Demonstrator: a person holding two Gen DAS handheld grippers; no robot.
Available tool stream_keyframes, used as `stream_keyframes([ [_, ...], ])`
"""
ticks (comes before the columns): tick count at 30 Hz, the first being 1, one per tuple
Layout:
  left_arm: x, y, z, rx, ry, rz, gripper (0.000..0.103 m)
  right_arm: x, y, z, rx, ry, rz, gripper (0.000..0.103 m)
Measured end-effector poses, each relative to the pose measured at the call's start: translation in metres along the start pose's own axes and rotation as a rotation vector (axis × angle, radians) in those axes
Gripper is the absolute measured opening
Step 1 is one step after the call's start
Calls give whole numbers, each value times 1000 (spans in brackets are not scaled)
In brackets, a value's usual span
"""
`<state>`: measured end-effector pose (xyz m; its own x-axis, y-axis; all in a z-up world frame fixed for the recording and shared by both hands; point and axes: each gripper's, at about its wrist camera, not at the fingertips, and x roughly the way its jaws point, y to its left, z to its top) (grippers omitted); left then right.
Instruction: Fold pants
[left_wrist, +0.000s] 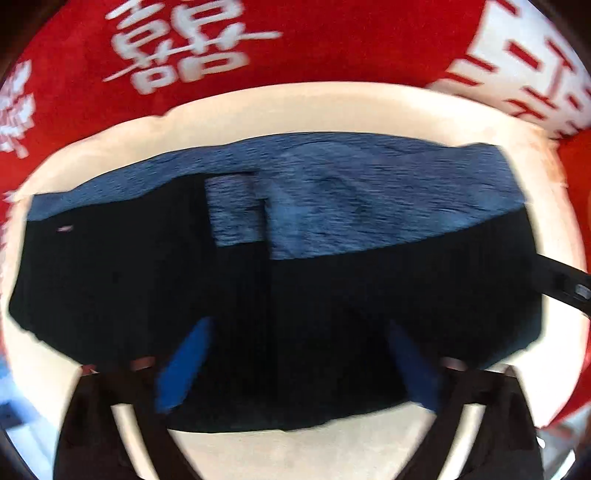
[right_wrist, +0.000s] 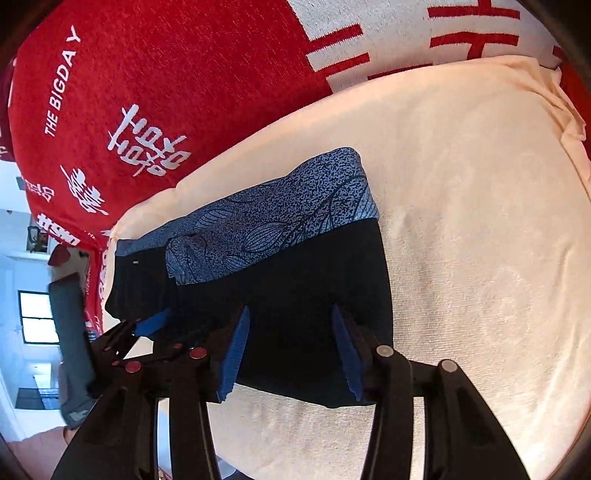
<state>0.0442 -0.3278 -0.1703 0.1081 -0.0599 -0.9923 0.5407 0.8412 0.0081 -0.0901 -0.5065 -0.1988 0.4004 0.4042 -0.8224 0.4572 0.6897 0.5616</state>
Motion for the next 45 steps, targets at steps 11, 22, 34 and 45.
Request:
stream_keyframes([
  [11,9,21,-14,-144,16,-116,102,3,14,-5,-53,-14,-55,64],
  [22,-25,77,-10,-52,0,-99,102,18,74,-30,14,-20,-137,74],
  [34,-32,202,-49,-200,-20,-58,102,94,187,-51,-152,95,-153,78],
  [45,-35,263,-87,-314,-41,-104,102,110,220,-71,-283,131,-252,52],
])
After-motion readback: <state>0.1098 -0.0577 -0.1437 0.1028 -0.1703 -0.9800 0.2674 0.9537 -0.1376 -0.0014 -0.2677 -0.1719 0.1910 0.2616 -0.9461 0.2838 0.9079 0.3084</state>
